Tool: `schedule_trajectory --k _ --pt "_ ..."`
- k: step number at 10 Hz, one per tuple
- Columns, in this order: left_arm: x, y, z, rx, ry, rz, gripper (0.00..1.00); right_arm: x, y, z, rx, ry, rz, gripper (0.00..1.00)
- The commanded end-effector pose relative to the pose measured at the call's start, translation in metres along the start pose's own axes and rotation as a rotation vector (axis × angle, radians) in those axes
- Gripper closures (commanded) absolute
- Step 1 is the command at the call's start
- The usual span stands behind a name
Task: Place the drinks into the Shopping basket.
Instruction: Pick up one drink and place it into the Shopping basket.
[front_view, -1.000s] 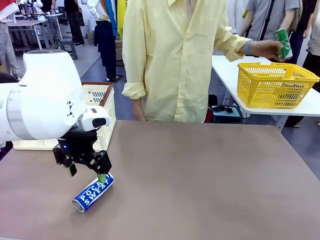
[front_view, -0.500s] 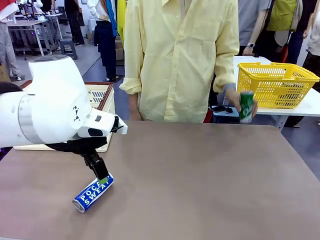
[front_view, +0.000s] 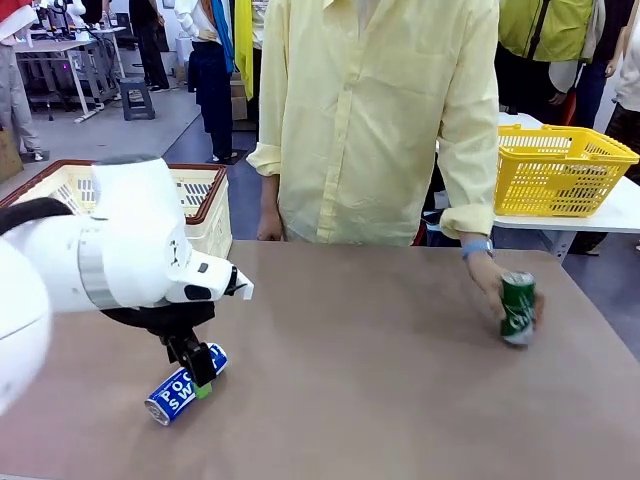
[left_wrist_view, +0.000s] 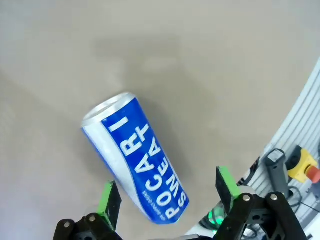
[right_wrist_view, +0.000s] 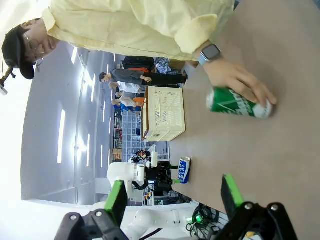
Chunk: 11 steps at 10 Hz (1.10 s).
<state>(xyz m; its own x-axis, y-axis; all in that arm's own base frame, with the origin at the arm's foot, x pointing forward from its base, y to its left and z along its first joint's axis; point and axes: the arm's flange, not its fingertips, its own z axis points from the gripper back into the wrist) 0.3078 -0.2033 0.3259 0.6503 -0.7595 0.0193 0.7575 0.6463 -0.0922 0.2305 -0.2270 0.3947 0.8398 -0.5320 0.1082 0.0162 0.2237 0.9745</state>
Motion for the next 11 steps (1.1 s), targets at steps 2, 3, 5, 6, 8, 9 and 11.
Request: schedule_trajectory --k 2,3,5,6,8,9,11 --pt "-0.027 0.010 -0.036 -0.031 -0.008 -0.003 0.00 -0.007 0.035 0.059 -0.048 -0.005 0.095 0.00" --pt "-0.027 0.012 -0.040 -0.045 -0.018 -0.006 0.00 -0.010 0.039 0.076 -0.042 0.002 0.083 0.00" --pt "-0.026 0.015 -0.049 -0.071 -0.006 -0.016 0.00 -0.020 0.029 0.101 -0.107 -0.035 0.050 0.00" --pt "-0.024 0.016 -0.052 -0.082 -0.002 -0.024 0.00 -0.012 0.037 0.077 -0.074 -0.018 0.086 0.00" --pt "-0.021 0.016 -0.054 -0.095 -0.007 -0.028 0.00 -0.012 0.037 0.077 -0.074 -0.018 0.086 0.00" --pt "-0.021 0.019 -0.053 -0.095 -0.006 -0.016 0.00 -0.012 0.037 0.077 -0.074 -0.018 0.086 0.00" --pt "-0.022 0.019 -0.053 -0.090 0.010 -0.001 0.80 -0.012 0.037 0.077 -0.074 -0.018 0.086 0.00"
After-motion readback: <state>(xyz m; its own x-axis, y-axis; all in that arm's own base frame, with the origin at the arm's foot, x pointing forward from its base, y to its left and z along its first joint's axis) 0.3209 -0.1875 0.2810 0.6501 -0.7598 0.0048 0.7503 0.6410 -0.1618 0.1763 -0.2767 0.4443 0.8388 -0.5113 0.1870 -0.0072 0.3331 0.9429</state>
